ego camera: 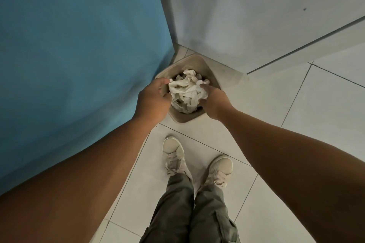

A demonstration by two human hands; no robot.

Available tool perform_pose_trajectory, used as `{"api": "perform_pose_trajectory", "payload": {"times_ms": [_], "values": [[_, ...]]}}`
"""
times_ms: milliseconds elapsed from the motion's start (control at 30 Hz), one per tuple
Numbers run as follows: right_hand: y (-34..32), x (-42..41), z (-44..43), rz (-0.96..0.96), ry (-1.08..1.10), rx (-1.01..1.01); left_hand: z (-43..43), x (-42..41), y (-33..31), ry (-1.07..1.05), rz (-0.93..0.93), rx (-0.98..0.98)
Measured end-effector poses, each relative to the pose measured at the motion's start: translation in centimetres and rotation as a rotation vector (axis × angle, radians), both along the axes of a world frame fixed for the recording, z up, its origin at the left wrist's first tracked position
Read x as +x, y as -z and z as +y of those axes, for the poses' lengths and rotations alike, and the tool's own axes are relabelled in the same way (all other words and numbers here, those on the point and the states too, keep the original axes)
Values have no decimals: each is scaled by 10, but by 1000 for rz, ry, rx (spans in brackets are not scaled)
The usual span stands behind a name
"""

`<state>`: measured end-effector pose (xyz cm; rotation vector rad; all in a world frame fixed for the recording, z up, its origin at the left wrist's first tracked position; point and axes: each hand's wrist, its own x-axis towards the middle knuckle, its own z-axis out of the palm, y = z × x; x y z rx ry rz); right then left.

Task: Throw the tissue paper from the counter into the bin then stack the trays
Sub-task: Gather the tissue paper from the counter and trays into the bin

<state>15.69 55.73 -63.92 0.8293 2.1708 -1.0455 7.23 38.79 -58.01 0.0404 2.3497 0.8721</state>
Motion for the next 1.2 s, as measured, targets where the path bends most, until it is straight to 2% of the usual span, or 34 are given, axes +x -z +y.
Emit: {"api": "perform_pose_trajectory", "payload": {"times_ms": [67,200,400,500,567,767,967,1200], "values": [[0,5,0,-11,-48,-6,1,0,-3,22,17,-5],[-25,15,4,76,22,-7,5,8,-23,58,42,-2],[-119,40,13,321,15,35,21,29,-82,193,172,84],[-182,47,15,386,-13,112,34,36,-132,313,367,94],[-225,55,15,421,-27,169,41,42,-173,393,499,34],[-355,80,21,552,-111,343,37,65,-307,507,620,-113],[-473,83,8,717,-232,453,4,86,-433,421,749,-85],[-571,61,-50,911,-403,391,-62,95,-517,213,930,24]]}}
